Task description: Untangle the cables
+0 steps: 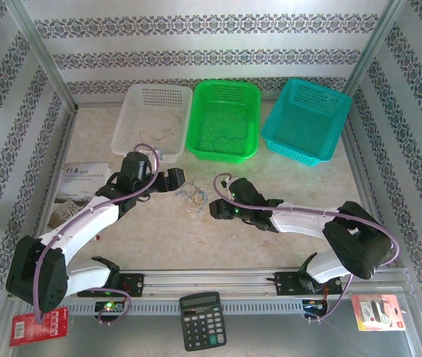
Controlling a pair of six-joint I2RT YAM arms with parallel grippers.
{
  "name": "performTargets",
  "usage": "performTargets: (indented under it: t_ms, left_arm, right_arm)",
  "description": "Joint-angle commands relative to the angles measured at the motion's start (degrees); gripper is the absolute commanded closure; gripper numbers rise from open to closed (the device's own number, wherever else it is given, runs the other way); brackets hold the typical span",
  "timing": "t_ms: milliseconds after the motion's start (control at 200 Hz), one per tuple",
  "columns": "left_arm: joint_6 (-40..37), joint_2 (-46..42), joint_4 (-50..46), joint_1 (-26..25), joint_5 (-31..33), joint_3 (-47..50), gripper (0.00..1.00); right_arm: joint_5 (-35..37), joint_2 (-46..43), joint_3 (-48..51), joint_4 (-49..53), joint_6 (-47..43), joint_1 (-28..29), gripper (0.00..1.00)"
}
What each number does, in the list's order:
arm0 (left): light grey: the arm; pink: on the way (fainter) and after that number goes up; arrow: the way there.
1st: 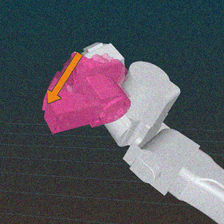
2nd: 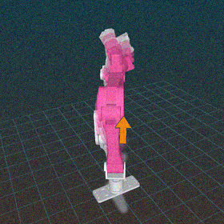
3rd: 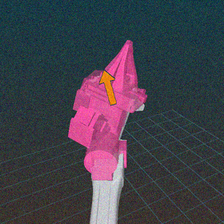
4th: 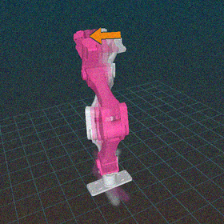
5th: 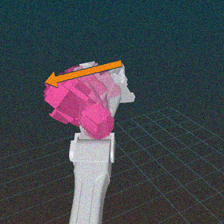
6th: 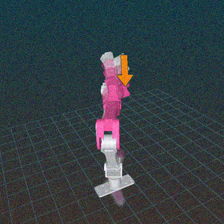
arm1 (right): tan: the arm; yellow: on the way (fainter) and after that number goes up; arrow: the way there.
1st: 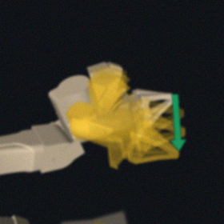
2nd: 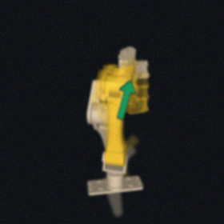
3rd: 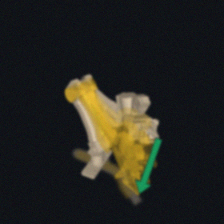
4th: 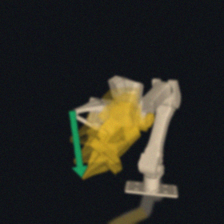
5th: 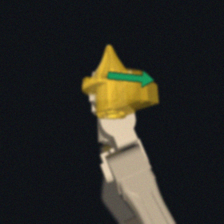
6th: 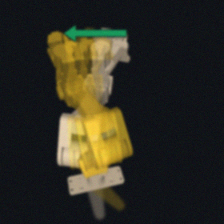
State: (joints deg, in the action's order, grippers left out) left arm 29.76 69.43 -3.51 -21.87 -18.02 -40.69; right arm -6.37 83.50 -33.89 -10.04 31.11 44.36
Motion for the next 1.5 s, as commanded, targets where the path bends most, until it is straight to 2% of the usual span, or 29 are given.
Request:
performTargets:
  t_ms: [0,90,430,974,1289,1494]
  left_arm:
    - [-4.60,2.68,-2.82,-1.54,4.00,0.49,0.33]
    - [-4.95,4.93,-2.17,-1.86,4.73,0.86,0.36]
    - [-5.59,11.64,1.10,-3.45,5.73,1.42,0.38]
    - [-6.29,19.40,3.76,-4.48,6.13,-1.29,0.55]
    - [-7.40,21.45,3.39,-4.46,6.98,-3.40,0.69]
    - [-8.64,21.37,1.22,-4.41,7.52,-4.91,0.83]
  right_arm:
    - [0.87,0.96,-1.18,-1.96,-0.33,-0.50,0.43]
    - [1.07,0.98,-0.94,-1.91,-0.34,-0.61,0.43]
    - [0.60,-2.74,1.85,-1.96,0.18,-2.72,0.43]
    - [-2.62,0.25,0.94,-3.40,0.18,-2.85,0.44]
    - [-2.10,1.52,1.13,-4.13,0.22,-2.87,0.44]
    - [-2.02,2.59,1.33,-4.82,0.35,-2.99,0.45]
